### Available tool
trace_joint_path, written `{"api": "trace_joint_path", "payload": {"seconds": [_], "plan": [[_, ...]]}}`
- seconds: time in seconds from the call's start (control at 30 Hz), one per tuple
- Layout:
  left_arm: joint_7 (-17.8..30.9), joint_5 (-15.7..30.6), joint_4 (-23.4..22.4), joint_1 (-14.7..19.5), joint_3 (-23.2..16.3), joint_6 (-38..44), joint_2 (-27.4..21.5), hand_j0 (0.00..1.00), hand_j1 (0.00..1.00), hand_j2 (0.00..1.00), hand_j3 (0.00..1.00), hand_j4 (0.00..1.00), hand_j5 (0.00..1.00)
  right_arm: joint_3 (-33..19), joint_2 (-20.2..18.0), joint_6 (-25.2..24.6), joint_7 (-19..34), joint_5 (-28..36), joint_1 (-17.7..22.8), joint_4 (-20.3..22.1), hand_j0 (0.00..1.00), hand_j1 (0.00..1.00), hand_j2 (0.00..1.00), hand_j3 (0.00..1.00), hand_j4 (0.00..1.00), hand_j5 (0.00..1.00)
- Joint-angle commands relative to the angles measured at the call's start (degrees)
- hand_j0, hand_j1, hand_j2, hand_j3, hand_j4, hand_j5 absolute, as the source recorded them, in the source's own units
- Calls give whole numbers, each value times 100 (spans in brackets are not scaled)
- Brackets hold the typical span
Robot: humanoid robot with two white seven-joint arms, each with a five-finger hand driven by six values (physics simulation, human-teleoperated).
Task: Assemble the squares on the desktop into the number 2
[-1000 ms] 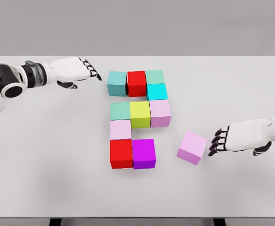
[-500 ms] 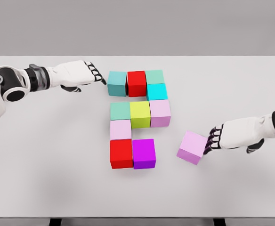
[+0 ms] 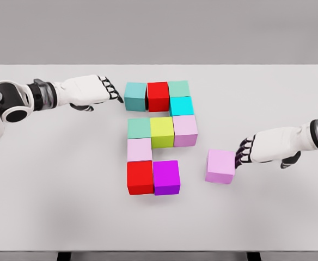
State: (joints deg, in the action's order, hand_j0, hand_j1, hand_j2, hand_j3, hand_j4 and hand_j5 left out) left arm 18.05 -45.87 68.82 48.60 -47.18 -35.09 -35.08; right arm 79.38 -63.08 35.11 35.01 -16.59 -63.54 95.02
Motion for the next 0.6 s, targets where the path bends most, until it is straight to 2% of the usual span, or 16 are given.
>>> {"api": "trace_joint_path", "payload": {"seconds": [0.0, 0.23, 0.43, 0.57], "plan": [[-3, 26, 62, 0, 7, 9, -34, 83, 83, 83, 83, 83, 83, -19, 41, -11, -1, 24, 0, 16, 97, 97, 97, 97, 97, 97], [-3, 26, 202, -70, 7, 9, -87, 83, 83, 83, 83, 83, 83, -80, 173, -11, -1, 15, 0, -28, 97, 97, 97, 97, 97, 97], [-3, 17, 316, -88, 7, 9, -104, 83, 83, 83, 83, 83, 83, -300, 208, -11, -1, 15, 0, -344, 97, 97, 97, 97, 97, 97], [-3, 17, 396, -88, -2, 9, -104, 83, 83, 83, 83, 83, 83, -300, 287, -11, -1, 15, 0, -353, 97, 97, 97, 97, 97, 97]]}}
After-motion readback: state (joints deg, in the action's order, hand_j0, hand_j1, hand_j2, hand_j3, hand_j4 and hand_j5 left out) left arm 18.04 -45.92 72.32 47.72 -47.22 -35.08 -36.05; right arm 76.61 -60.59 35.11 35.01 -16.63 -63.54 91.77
